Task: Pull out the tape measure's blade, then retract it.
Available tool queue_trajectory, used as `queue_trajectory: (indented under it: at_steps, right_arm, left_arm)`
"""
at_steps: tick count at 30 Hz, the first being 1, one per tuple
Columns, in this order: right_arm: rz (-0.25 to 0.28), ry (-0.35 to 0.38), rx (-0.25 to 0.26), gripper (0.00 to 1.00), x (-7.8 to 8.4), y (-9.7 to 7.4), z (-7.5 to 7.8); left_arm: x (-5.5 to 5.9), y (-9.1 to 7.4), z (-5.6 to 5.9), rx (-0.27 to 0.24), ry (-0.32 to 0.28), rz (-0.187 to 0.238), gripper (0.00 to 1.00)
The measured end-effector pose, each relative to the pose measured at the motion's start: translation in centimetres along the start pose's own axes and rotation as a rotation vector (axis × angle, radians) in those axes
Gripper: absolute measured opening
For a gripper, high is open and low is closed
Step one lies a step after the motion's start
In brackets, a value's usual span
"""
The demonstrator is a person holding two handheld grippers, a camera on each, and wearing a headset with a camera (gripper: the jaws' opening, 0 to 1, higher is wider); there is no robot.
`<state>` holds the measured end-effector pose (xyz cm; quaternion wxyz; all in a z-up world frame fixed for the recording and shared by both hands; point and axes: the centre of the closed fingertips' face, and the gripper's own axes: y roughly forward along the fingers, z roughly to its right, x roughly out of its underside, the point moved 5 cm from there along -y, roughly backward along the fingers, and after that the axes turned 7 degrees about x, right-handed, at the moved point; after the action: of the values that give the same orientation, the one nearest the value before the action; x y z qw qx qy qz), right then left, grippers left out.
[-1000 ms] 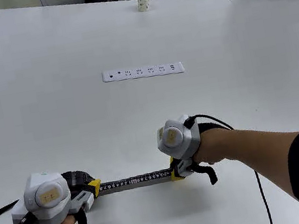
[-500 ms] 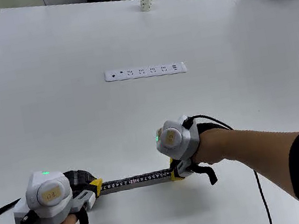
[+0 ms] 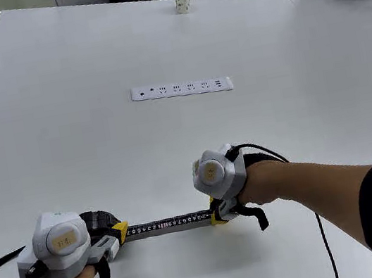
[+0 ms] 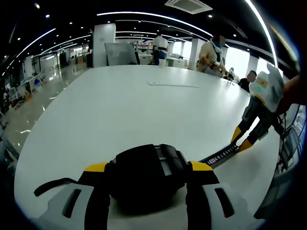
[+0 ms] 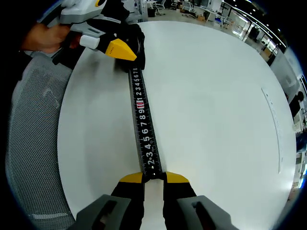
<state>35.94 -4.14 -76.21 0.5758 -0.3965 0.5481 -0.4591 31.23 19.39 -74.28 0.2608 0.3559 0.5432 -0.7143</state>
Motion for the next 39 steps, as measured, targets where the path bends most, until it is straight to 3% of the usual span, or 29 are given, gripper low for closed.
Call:
queue_trajectory:
  at_steps: [39]
  right_arm:
    - [0.006, 0.023, -0.019, 0.1, -1.0, 0.38, 0.07]
  left_arm:
    - [0.02, 0.13, 0.01, 0.005, -0.008, -0.008, 0.6]
